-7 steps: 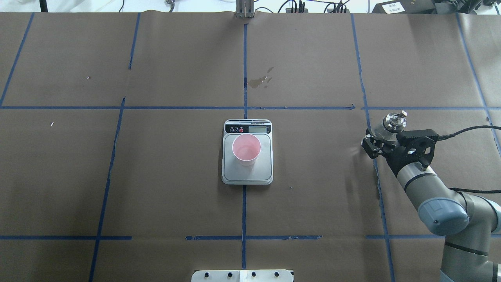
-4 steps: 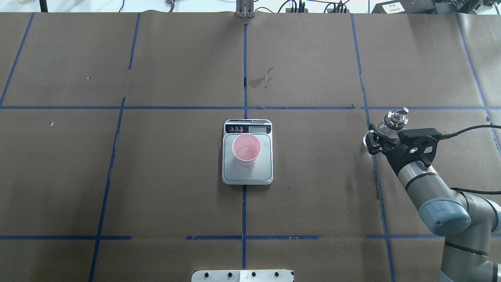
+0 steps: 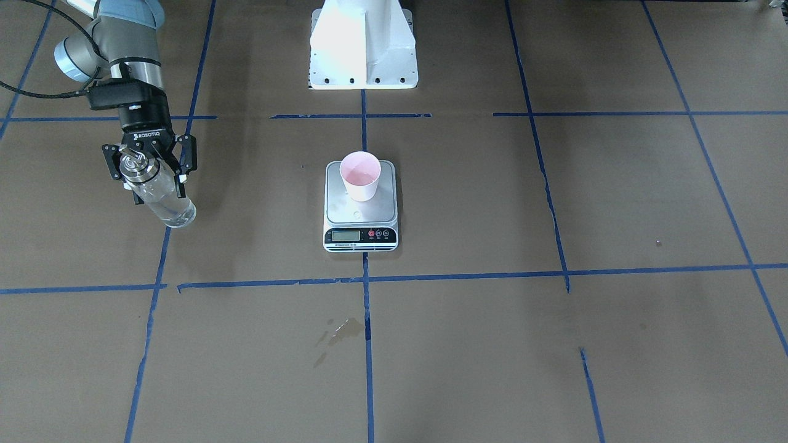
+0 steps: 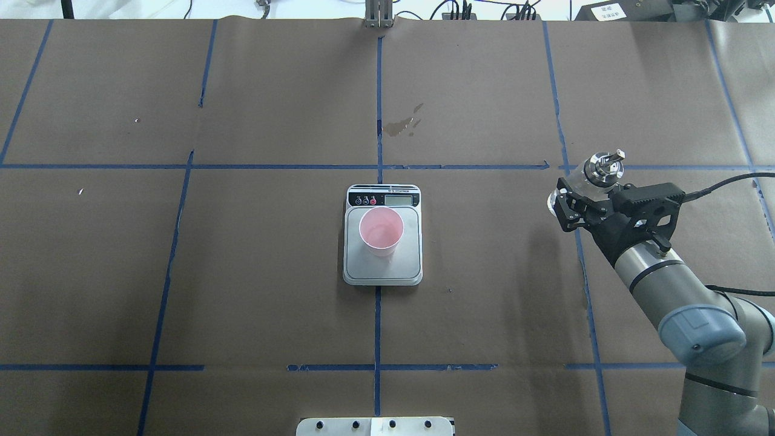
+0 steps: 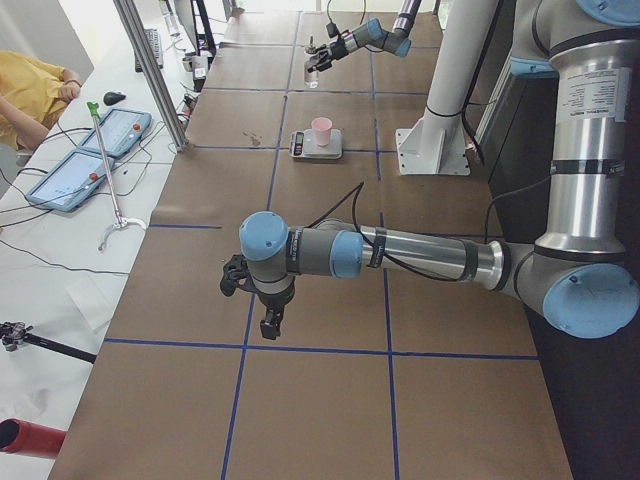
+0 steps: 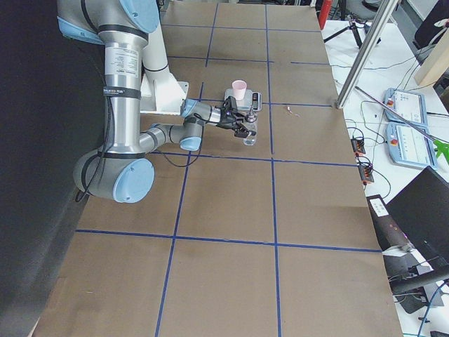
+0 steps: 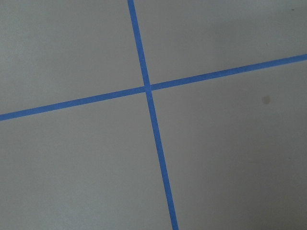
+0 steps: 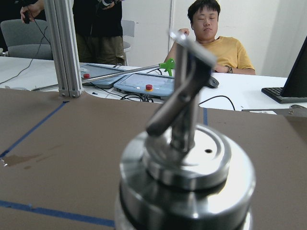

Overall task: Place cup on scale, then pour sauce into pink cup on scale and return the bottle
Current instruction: 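Carry the bottle with the right gripper over the pink cup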

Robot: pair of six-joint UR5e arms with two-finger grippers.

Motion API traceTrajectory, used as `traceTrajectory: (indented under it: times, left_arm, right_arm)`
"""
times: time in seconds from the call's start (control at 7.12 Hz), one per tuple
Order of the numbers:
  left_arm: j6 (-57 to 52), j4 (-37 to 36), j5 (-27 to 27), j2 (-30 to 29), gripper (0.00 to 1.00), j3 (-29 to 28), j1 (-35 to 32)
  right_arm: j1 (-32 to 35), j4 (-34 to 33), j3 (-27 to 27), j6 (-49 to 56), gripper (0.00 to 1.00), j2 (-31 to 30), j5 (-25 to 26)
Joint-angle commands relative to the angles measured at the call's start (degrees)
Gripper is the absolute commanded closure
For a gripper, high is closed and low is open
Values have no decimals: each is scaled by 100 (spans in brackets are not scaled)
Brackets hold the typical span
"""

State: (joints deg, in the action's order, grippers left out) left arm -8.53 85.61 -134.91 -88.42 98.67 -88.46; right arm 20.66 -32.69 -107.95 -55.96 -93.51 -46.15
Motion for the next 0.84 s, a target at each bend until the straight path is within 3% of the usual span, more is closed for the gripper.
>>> traceTrajectory:
  times: [0.0, 0.42, 0.7]
  left_arm:
    - [0, -9, 0, -9, 0, 3, 4]
    - [0, 0, 0, 0, 0, 3, 4]
    - [0, 0, 0, 0, 0, 3, 4]
  right_arm:
    - [209, -27, -104, 810, 100, 8, -156]
    - [255, -158, -59, 1146, 100, 8, -263]
    - [263, -859, -95, 2189, 100, 252, -254]
